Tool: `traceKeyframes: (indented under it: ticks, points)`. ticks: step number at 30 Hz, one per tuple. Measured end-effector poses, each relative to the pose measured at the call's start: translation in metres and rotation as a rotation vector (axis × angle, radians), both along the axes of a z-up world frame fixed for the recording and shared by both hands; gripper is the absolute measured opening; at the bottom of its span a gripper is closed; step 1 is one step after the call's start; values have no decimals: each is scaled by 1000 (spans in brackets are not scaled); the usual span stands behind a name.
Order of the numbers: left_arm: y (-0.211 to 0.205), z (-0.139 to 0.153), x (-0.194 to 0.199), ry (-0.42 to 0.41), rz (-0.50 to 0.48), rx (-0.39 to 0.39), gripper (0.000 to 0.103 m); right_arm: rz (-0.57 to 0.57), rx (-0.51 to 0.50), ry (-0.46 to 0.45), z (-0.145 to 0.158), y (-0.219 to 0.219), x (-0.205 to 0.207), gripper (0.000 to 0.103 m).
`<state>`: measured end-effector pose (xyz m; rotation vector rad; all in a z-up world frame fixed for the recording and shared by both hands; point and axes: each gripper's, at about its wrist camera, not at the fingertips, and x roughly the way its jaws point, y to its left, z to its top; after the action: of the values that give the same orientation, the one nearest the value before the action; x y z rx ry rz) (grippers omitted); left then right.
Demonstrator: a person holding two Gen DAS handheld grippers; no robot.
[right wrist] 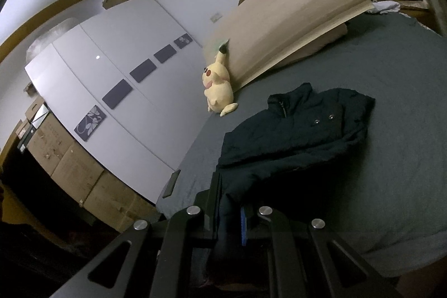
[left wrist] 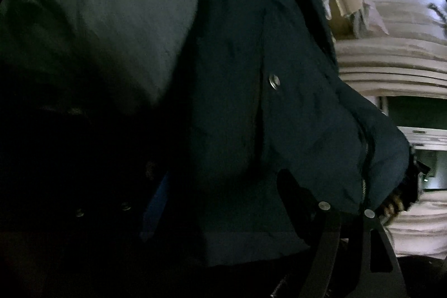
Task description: Fold large clothes
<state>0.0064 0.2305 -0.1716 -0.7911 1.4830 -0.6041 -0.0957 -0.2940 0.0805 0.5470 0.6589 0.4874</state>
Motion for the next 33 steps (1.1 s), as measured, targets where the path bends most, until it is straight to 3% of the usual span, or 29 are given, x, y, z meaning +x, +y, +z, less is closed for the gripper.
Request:
traceKeyframes:
  ticks: [1, 2, 3, 4, 6, 10, 18, 23, 33]
  points:
    - [-3, -2, -2, -2, -6, -23, 77, -2, -1, -2, 1, 1, 0, 11]
    - [-6, -3, -3, -17, -11, -35, 69, -4, 1, -3, 1, 1, 0, 11]
    - [-8, -3, -4, -25, -17, -35, 32, -8, 1, -2, 1, 1, -1, 11]
    - [-11, -4, -5, -23, -28, -35, 17, -12, 1, -2, 1, 1, -1, 11]
    - [-9, -2, -6, -37, -10, -41, 10, -18, 2, -2, 0, 1, -4, 11]
    - [-2, 27, -14, -126, 36, -19, 7, -42, 11, -1, -2, -5, -5, 11]
    - [27, 133, 3, -424, 160, -35, 6, -121, 54, -26, -7, -28, -1, 11]
    - [28, 177, 17, -550, 173, -55, 6, -170, 73, -35, -12, -46, 6, 11]
    - [11, 200, 56, -637, 214, -39, 6, -200, 31, -57, -12, -65, 32, 11]
